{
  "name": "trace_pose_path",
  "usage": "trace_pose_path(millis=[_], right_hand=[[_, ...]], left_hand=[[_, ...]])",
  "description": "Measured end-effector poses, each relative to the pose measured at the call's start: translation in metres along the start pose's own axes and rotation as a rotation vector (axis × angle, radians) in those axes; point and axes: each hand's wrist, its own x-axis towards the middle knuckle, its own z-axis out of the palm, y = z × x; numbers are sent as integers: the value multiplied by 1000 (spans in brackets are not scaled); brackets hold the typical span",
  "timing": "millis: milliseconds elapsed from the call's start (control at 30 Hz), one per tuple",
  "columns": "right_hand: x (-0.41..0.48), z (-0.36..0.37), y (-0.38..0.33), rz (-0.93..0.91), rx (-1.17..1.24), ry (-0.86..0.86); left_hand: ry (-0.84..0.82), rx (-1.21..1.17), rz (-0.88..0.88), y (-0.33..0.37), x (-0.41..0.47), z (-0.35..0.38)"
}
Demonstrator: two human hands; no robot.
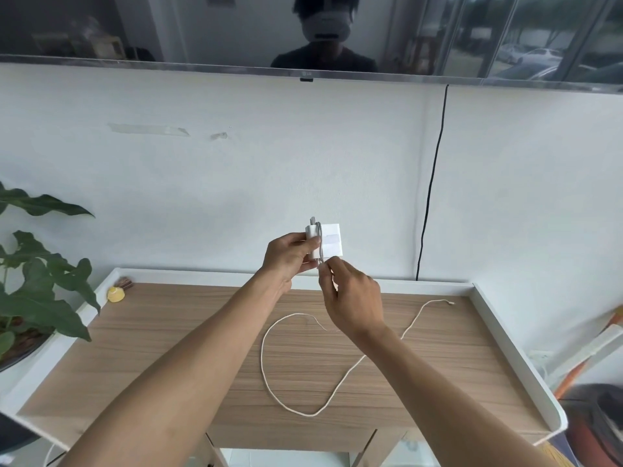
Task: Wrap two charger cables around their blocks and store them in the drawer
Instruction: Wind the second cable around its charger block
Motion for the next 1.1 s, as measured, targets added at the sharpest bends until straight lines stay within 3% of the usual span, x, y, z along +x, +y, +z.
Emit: trace_pose_path(millis=[367, 767, 1100], right_hand=[[-9, 14, 3, 73, 19, -85], [5, 10, 13, -121, -243, -55], [-9, 18, 9, -138, -117, -68]], left_hand=[[-37, -10, -51, 3, -3, -8], [-33, 33, -52, 2, -4, -19], [67, 62, -10, -3, -6, -18]])
